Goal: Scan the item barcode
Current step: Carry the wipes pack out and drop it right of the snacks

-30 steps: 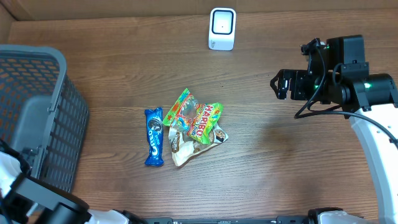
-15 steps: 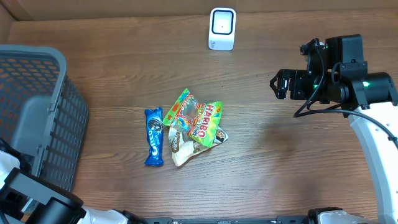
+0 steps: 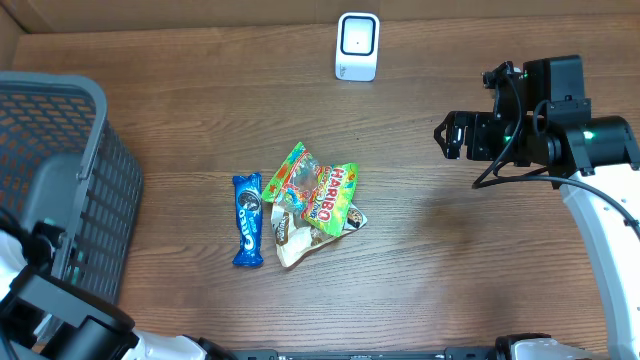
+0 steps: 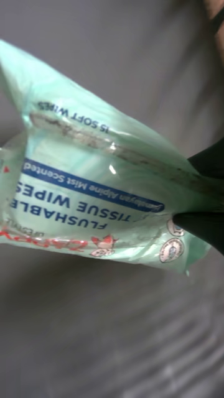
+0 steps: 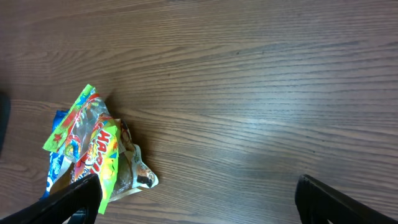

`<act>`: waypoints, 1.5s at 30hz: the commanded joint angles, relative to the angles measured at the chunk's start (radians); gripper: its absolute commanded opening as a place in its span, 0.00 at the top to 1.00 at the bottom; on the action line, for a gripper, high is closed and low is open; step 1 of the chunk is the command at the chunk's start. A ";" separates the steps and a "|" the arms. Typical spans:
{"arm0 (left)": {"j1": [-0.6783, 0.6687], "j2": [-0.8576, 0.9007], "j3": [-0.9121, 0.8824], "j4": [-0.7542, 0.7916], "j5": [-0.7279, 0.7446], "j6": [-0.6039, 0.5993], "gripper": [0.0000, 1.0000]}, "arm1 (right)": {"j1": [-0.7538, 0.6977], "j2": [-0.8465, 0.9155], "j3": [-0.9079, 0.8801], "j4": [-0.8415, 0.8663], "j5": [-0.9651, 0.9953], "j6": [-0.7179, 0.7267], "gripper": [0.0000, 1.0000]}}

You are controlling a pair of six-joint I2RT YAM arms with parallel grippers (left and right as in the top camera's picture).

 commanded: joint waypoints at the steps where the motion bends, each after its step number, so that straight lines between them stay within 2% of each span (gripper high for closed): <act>1: -0.071 -0.027 0.187 -0.086 0.072 -0.006 0.96 | 0.008 0.002 -0.004 0.012 -0.005 0.003 0.00; 8: -0.223 -0.117 0.496 -0.275 0.142 0.016 0.96 | 0.008 0.002 -0.004 0.013 -0.005 0.003 0.00; 12: -0.375 -0.203 0.577 -0.312 0.199 0.066 0.96 | 0.008 0.002 -0.004 0.018 -0.005 0.003 0.00; 16: -0.607 -0.253 0.576 -0.361 0.198 0.073 0.96 | 0.008 0.002 -0.004 0.028 -0.005 0.003 0.00; 20: -0.870 -0.233 0.545 -0.389 0.195 0.076 0.96 | 0.008 0.002 -0.004 0.029 -0.005 0.003 0.00; 25: -1.157 -0.153 0.444 -0.326 0.195 0.032 0.96 | 0.008 0.002 -0.004 0.028 -0.006 0.003 0.00; 29: -1.322 -0.054 0.359 -0.241 0.195 -0.023 0.96 | 0.008 0.002 -0.004 0.023 -0.005 0.003 0.00; 32: -1.417 0.039 0.323 -0.203 0.194 -0.066 0.96 | 0.008 0.002 -0.004 0.018 -0.005 0.003 0.00; 38: -1.561 0.193 0.319 -0.150 0.192 -0.068 0.96 | 0.008 0.002 -0.004 0.018 -0.005 0.003 0.00; 45: -1.617 0.247 0.319 -0.118 0.283 -0.079 0.96 | 0.008 0.002 -0.004 0.018 -0.005 0.003 0.00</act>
